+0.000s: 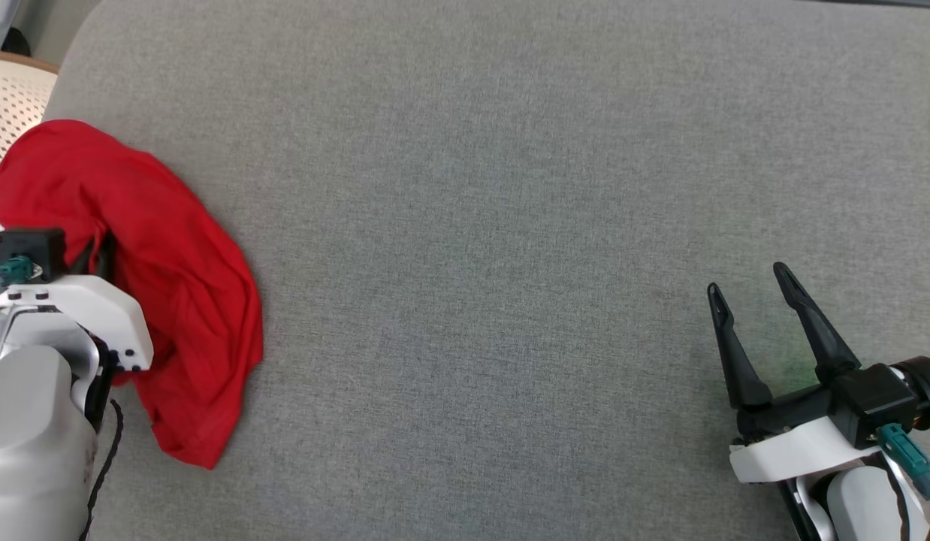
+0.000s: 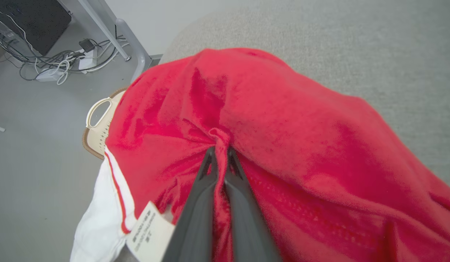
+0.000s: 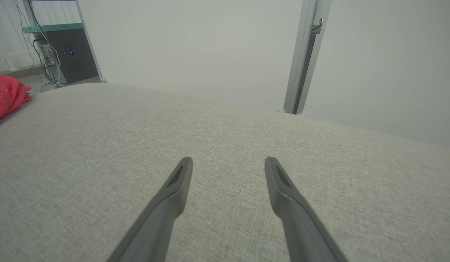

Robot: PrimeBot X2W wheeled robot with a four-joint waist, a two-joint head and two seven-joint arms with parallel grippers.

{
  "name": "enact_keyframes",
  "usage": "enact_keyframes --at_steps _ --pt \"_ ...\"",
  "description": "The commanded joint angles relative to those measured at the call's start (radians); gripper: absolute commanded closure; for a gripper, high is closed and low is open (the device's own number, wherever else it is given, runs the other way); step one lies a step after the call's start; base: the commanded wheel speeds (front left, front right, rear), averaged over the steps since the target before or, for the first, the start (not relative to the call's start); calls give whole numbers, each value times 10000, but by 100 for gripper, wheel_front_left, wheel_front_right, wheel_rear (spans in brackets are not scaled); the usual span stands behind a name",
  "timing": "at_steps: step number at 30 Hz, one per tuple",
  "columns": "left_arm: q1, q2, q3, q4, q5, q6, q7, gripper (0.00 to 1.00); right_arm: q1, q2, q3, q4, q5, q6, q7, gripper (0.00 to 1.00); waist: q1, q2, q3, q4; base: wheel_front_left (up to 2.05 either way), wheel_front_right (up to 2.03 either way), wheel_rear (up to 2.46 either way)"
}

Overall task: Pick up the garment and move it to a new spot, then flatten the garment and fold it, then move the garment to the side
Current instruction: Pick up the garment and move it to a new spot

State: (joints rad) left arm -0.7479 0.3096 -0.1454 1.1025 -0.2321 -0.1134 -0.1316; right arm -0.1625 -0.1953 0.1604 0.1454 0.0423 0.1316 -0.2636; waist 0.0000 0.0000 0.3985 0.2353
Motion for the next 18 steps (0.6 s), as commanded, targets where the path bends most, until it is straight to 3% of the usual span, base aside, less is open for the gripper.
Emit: enact_keyframes --at_steps 1,5,13,18 --pt "-237 106 -15 -194 -6 -44 -459 100 79 57 -22 45 40 -17 -11 0 0 0 -235 -44 0 0 0" --pt "-248 147 93 -933 -49 88 -1179 100 149 238 -4 156 67 -17 -13 0 0 0 -837 -93 0 0 0" --pt "210 163 -52 -3784 141 185 -1320 100 440 637 -43 383 203 -18 -11 0 0 0 -2182 -306 0 0 0" --pt "497 123 -369 -5825 362 531 -118 100 550 867 -130 386 258 -18 -13 0 0 0 -2659 -641 0 0 0"
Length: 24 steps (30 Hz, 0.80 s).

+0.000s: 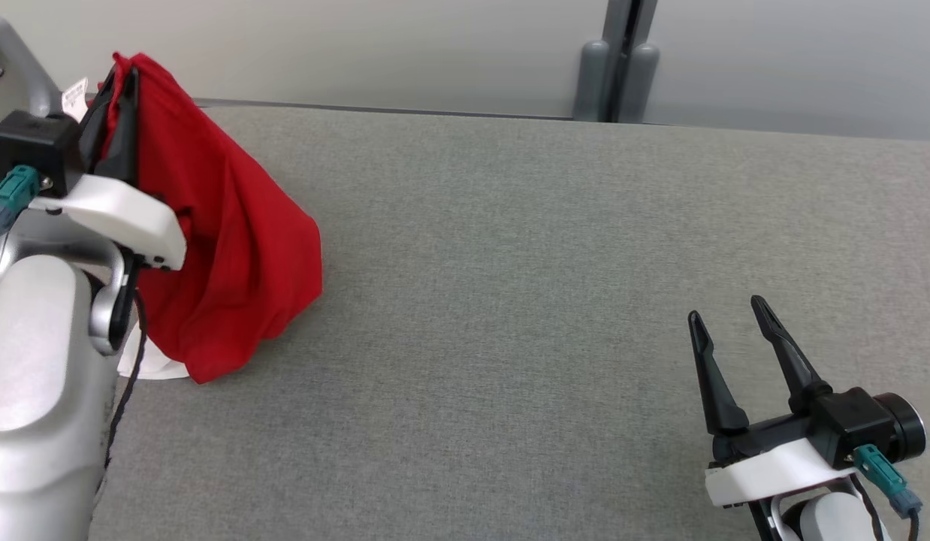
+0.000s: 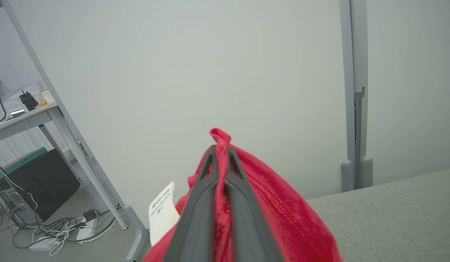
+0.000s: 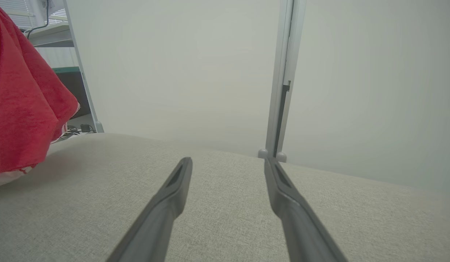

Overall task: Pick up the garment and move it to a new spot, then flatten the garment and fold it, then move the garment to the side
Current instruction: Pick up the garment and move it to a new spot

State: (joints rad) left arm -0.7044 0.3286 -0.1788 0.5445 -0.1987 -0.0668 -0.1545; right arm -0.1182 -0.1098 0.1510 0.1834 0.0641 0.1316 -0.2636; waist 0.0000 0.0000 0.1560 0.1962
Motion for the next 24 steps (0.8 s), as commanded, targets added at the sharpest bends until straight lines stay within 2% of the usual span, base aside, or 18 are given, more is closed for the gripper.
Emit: enact_keyframes --at_steps 1,5,8,12,17,24 --pt "124 -200 -87 -760 -38 145 445 100 107 52 -78 -14 50 -18 -13 0 0 0 -280 -332 0 0 0" --pt "397 -424 -517 -2780 100 345 1771 100 27 178 -218 -89 68 -18 -11 0 0 0 -343 -735 0 0 0" --pt "506 -811 -985 -4120 139 438 2613 100 -48 254 -359 -172 77 -18 -11 0 0 0 -287 -1107 0 0 0" --pt "335 -1448 -1630 -5026 179 531 3372 100 -156 343 -520 -266 81 -18 -11 0 0 0 -84 -1644 0 0 0" --pt "-116 -2289 -2301 -4912 133 726 3575 100 -443 433 -681 -402 193 -18 -13 0 0 0 375 -2532 0 0 0" --pt "-954 -2724 -3375 -3399 -214 1158 2912 100 -847 556 -698 -332 347 -18 -11 0 0 0 1185 -3853 0 0 0"
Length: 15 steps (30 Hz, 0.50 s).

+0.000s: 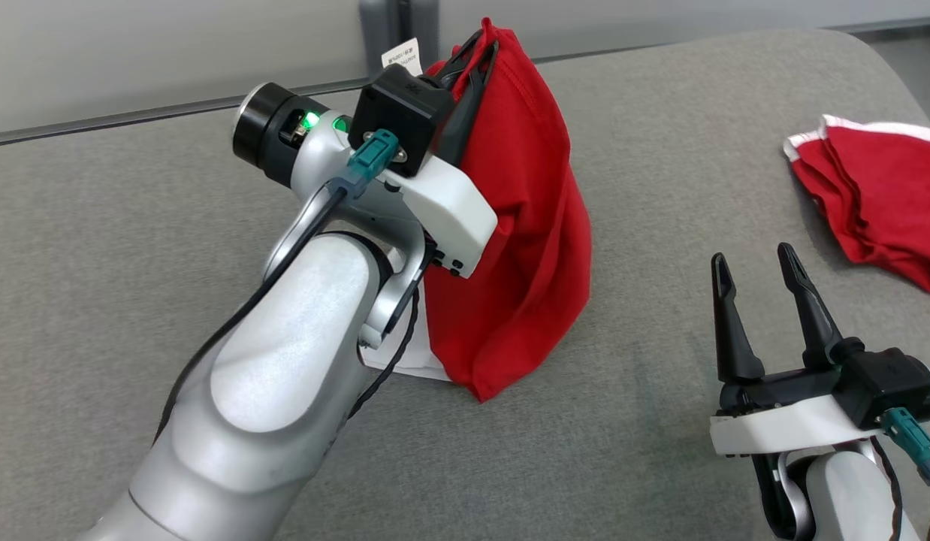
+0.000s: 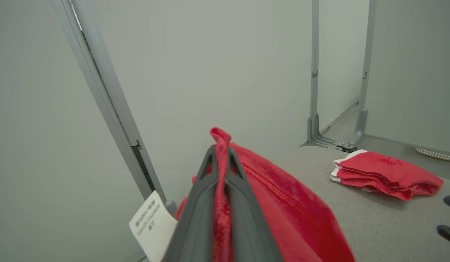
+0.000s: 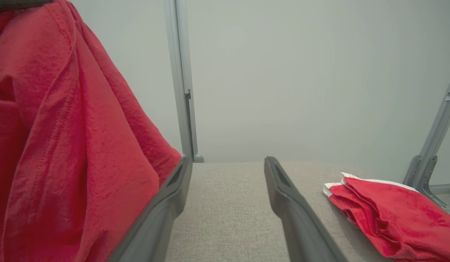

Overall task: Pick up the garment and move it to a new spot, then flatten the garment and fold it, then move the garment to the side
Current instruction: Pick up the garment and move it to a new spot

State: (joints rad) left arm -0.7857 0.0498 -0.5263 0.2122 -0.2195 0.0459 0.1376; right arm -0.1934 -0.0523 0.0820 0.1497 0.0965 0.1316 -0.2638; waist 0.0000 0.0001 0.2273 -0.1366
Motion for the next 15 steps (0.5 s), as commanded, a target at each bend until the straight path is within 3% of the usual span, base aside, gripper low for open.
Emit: enact_keyframes --at_steps 1,2,3,4,10,15 --pt "-212 52 -92 220 -86 88 -95 100 -124 -5 14 18 51 -18 -11 0 0 -1 567 -688 0 0 0" --pt "-258 42 -292 423 -344 152 -229 80 -162 4 26 39 96 -18 -9 0 0 -1 658 -840 0 0 0" --pt "-317 32 -553 616 -616 215 -364 20 -198 9 55 52 171 -18 -11 0 0 -1 740 -968 0 0 0" --pt "-392 30 -853 866 -812 277 -433 0 -210 11 82 72 274 -18 -9 0 0 -1 812 -1075 0 0 0" --pt "-693 42 -2305 1922 -1789 440 -1048 0 -253 14 97 117 556 -18 -11 0 0 -1 973 -1268 0 0 0" --pt "-958 40 -2478 2668 -2121 666 -1869 0 -185 13 -40 105 400 -18 -9 0 0 -1 750 -804 0 0 0"
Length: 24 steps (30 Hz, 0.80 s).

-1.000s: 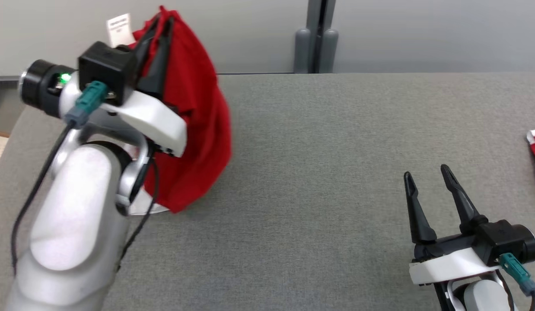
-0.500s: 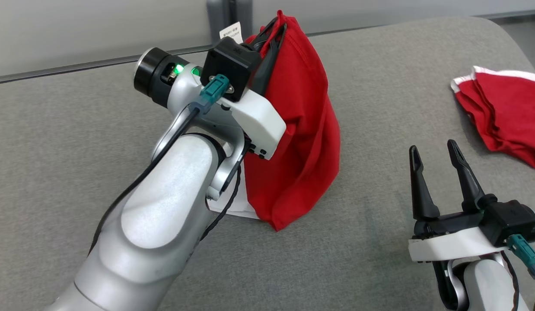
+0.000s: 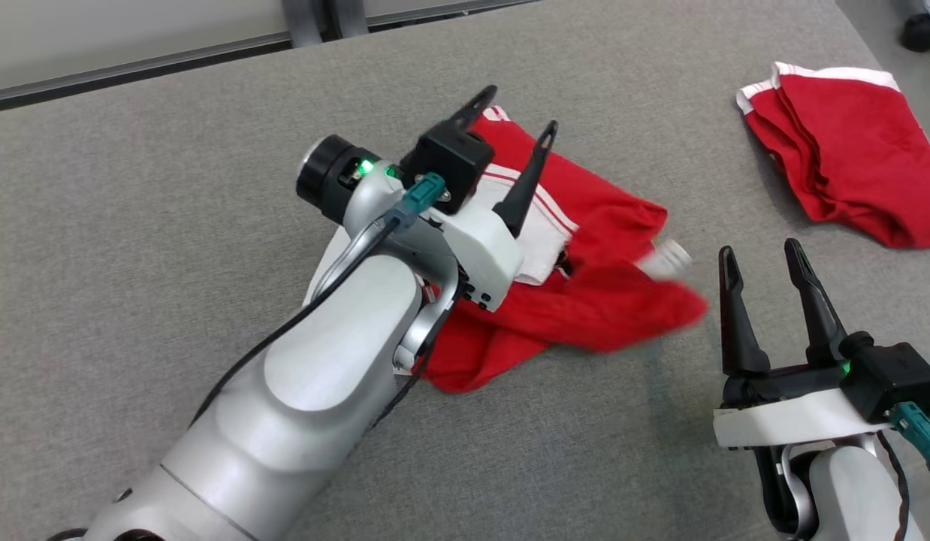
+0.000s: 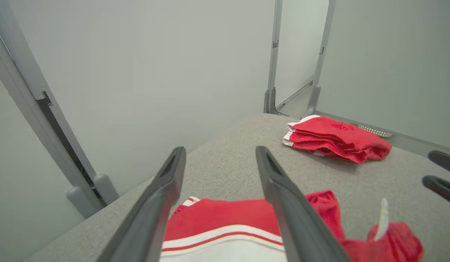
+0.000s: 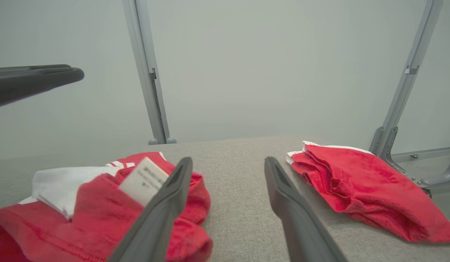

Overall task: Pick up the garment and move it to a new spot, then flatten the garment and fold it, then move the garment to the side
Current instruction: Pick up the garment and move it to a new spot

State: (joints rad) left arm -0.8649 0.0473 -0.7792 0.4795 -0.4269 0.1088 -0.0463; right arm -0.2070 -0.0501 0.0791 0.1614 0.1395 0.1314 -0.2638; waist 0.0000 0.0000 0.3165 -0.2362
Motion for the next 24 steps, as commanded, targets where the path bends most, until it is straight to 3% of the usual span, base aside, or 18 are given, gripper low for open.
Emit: enact_keyframes --at_steps 1,6,10,17,21,24 --pt "-192 67 128 147 -51 103 -211 0 -27 -11 -68 -26 -74 -14 -9 0 0 0 -220 335 0 0 0" --pt "13 388 674 694 -333 123 -1245 0 161 -12 -286 -106 -462 -16 -9 0 0 0 -734 1187 0 0 0" --pt "632 1025 960 799 -268 136 -1918 0 341 -61 -389 -188 -705 -16 -11 0 0 0 -1203 1875 0 0 0" --pt "2787 1739 1697 -32 -413 -54 -2196 0 741 -325 -368 -298 -801 -16 -11 0 0 0 -1813 2828 0 0 0" --pt "4012 1721 2413 -872 -294 1 -2191 0 934 -378 -317 -305 -786 -16 -9 0 0 0 -2013 3065 0 0 0" --pt "5149 1311 3241 -1823 -103 -194 -2194 0 1133 -373 -341 -328 -764 -16 -11 0 0 0 -2166 3219 0 0 0"
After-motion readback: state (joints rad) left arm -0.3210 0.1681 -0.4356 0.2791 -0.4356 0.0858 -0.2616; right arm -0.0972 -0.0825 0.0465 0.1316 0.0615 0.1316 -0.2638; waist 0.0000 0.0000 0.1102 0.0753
